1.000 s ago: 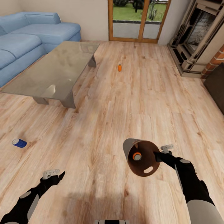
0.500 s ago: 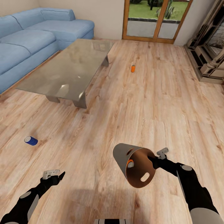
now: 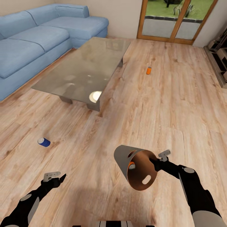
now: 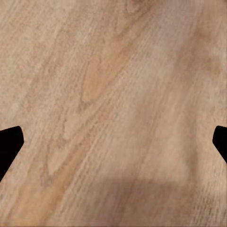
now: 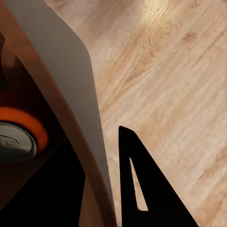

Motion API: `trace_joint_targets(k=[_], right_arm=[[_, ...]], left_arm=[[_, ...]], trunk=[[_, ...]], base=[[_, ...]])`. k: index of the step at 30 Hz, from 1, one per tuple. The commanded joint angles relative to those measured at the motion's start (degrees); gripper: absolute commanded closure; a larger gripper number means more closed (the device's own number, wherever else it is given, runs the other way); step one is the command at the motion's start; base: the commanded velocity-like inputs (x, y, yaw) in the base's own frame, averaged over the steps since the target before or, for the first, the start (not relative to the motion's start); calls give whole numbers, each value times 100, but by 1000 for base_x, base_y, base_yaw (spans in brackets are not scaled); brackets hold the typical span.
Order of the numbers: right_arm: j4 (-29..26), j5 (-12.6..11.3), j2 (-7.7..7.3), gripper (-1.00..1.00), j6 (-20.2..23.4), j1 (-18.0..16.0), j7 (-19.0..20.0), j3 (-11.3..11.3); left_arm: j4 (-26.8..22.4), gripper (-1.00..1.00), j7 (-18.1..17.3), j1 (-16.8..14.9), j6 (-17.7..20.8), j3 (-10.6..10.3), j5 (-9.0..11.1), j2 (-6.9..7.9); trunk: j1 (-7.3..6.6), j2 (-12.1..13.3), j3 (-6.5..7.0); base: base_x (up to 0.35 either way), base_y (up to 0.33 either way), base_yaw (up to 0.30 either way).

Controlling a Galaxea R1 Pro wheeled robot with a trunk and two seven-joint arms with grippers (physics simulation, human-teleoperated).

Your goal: Put the three can of soda from the living room inside the tash can in the kitchen.

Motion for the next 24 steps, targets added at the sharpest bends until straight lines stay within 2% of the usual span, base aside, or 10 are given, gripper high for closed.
trace_joint_targets(k=[1, 9, 18, 24], right_arm=[[-4, -51, 3, 100, 17, 1, 11, 2], [-4, -51, 22, 100, 23, 15, 8, 9], [4, -51, 41, 100, 24, 16, -56, 12], [4, -49, 52, 100, 24, 16, -62, 17]], left_arm=[[2, -100, 2, 0, 0, -2, -2, 0], [8, -100, 12, 0, -9, -4, -4, -1], [1, -100, 1, 0, -34, -5, 10, -1], [7, -100, 12, 0, -35, -5, -3, -1]], trunk=[[0, 0, -4], [0, 0, -11], [0, 0, -12], [0, 0, -12]], base=[[147, 285, 51], [140, 272, 12], [30, 68, 1], [9, 228, 0]])
